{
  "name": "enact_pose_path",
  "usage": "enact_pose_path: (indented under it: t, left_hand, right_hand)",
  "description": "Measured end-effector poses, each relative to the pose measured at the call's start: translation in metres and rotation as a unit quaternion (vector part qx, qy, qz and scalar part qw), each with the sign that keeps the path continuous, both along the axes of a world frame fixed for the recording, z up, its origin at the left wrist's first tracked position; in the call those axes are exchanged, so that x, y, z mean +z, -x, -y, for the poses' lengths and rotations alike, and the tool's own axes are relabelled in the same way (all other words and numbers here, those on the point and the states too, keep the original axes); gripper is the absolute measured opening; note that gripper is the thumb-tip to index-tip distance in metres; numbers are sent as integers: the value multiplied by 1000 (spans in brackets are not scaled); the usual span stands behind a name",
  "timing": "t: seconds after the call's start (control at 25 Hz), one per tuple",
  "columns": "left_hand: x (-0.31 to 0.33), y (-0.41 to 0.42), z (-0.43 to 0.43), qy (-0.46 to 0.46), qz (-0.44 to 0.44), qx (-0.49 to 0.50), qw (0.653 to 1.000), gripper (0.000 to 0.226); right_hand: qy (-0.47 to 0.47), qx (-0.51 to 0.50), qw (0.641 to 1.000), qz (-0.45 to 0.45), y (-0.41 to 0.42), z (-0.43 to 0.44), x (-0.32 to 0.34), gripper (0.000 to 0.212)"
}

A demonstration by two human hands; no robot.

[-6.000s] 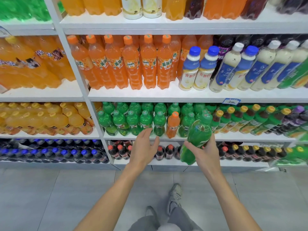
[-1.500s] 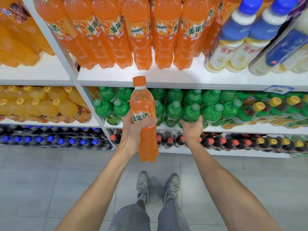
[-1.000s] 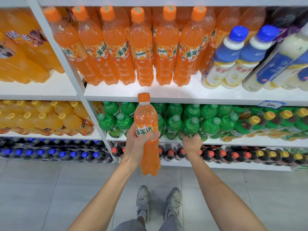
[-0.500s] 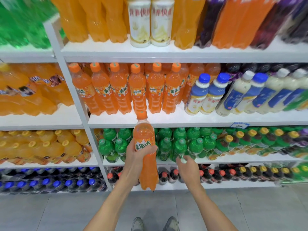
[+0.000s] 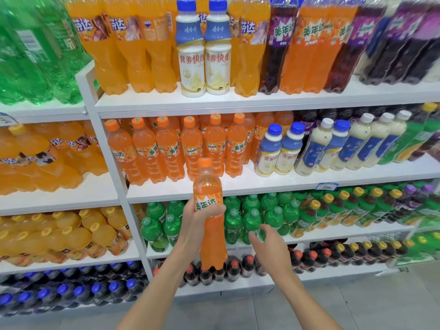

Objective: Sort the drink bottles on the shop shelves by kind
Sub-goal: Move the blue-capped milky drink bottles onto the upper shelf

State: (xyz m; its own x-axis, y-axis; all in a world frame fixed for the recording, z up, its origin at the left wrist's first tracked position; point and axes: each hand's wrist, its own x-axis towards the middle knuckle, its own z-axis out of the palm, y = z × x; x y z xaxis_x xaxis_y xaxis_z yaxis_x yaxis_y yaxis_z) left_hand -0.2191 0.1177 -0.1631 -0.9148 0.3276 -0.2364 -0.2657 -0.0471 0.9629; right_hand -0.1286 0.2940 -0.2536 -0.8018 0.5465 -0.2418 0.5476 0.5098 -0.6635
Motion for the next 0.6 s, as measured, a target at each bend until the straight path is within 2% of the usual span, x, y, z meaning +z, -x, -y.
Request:
enact_pose_path:
  t: [0.4,0.6]
  left_hand:
    - [19,20,-12,-24,-23,-36,999,45]
    - [25,34,-12,-35,-31,-44,998,55]
  right_hand:
    - [-48,-17,997,-52,21,-7,46,62]
    - [-66,-29,994,-88,36,-10,74,59]
